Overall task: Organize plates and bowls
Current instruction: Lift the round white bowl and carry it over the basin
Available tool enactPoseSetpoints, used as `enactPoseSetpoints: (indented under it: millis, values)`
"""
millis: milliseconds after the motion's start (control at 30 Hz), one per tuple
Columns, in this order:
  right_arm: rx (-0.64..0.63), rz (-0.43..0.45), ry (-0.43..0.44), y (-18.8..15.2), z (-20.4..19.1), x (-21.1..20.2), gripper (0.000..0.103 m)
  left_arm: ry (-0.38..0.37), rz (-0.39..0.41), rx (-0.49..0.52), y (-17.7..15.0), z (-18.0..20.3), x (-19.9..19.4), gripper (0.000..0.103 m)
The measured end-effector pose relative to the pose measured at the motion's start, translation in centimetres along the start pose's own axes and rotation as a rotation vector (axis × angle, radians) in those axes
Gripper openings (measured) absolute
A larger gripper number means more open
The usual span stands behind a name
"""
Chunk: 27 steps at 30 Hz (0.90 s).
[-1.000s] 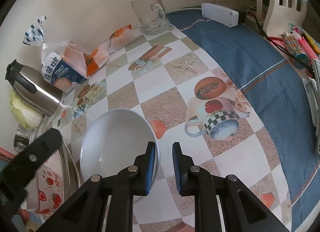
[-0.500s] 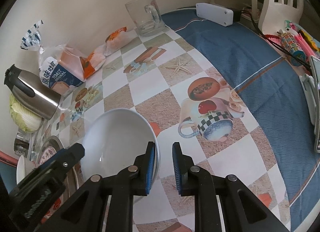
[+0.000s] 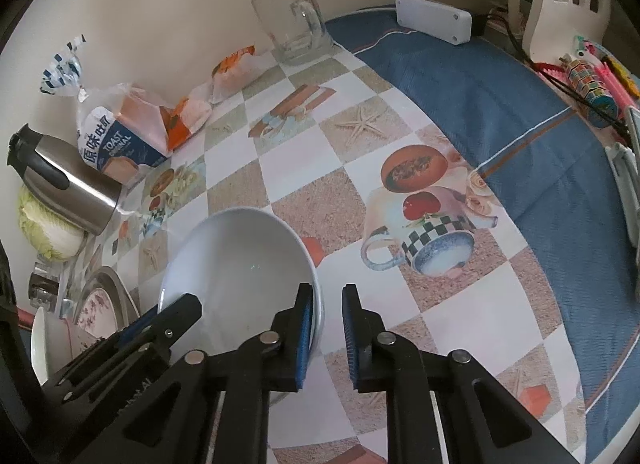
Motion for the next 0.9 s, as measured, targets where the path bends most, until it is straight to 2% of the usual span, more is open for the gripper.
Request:
enactPoseSetpoints:
  millis: [233,900]
  values:
    - [-0.020,-0.004,-0.003,-0.2,-0.6,0.1,0.011,0.005,0.014,-0.009,0.0,-0.1,0.2,0.010]
    - [-0.044,0.001,-0.020,-0.2,-1.2,-0.3,0.008,-0.006,0.024,-0.002,0.1,0.0,-0.4,0.009]
Point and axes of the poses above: each gripper's, at about its wrist camera, not at the fingertips, and x roughly the way its jaws point, z to its right, y to its top, the point moved 1 cm from there along x, roughly the way its jaws point, and after that the axes turned 4 degrees about y, right-handed, at the moved point
